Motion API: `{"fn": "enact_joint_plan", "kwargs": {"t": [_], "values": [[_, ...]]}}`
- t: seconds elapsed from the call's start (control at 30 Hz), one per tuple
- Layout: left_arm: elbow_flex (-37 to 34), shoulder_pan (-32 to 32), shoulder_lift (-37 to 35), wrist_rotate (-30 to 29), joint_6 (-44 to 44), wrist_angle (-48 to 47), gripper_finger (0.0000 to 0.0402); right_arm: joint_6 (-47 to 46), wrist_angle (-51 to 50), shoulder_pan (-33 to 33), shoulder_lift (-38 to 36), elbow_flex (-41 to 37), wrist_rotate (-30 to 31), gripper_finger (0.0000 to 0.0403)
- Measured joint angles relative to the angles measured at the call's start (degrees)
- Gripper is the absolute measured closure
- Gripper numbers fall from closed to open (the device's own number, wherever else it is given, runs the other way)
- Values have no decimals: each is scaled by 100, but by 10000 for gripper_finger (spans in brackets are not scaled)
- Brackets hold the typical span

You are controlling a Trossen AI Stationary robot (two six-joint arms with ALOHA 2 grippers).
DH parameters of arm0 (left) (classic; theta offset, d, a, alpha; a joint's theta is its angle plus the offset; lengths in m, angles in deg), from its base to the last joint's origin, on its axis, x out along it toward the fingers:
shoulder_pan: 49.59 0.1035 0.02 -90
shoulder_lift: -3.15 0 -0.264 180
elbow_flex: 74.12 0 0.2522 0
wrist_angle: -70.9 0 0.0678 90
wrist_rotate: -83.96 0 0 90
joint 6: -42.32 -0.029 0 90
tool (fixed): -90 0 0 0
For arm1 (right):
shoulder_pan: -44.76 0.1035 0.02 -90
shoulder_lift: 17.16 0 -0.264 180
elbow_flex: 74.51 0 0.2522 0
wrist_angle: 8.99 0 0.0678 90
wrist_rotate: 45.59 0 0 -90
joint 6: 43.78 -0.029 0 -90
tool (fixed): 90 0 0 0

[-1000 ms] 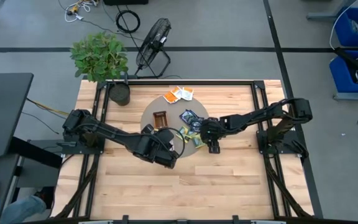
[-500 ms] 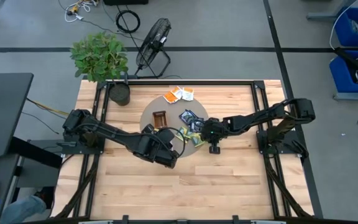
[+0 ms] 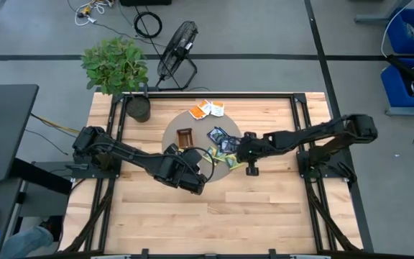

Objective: Pick & Place Tea
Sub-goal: Put the yellow tea bag into the middle section of the wooden organizer

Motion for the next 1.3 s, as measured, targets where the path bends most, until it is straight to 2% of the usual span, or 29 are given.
{"fn": "enact_joint_plan", "kwargs": {"t": [0.1, 0.23, 0.33, 0.47, 0.6, 0.73, 0.83, 1.0, 1.17, 1.3], "values": [[0, 0, 0, -1, 0, 7, 305, -127, -47, 37, -346, 103, -114, 402], [0, 0, 0, -1, 0, 15, 305, -348, -343, 73, -442, 85, -732, 381], [0, 0, 0, -1, 0, 13, 305, -369, -175, 201, -356, 50, -707, 329], [0, -1, 0, 0, -12, 15, 305, -250, 192, 246, -210, -79, -444, 233], [0, 0, 0, -1, -22, 15, 305, -118, 577, 235, -13, -267, -425, 145], [-2, -2, 0, -1, -22, 15, 305, -55, 820, 235, 261, -350, -250, 95], [-2, -2, 0, 1, -22, 15, 305, 65, 938, 230, 469, -422, -131, 85], [-2, -2, 0, 1, -20, 39, 305, 73, 1183, 216, 709, -535, -147, 94], [-2, -2, 0, -1, -18, 46, 305, 34, 1230, 190, 772, -606, -241, 123], [-2, 0, 0, 0, -20, 102, 305, 40, 1178, 152, 778, -609, -345, 163]]}}
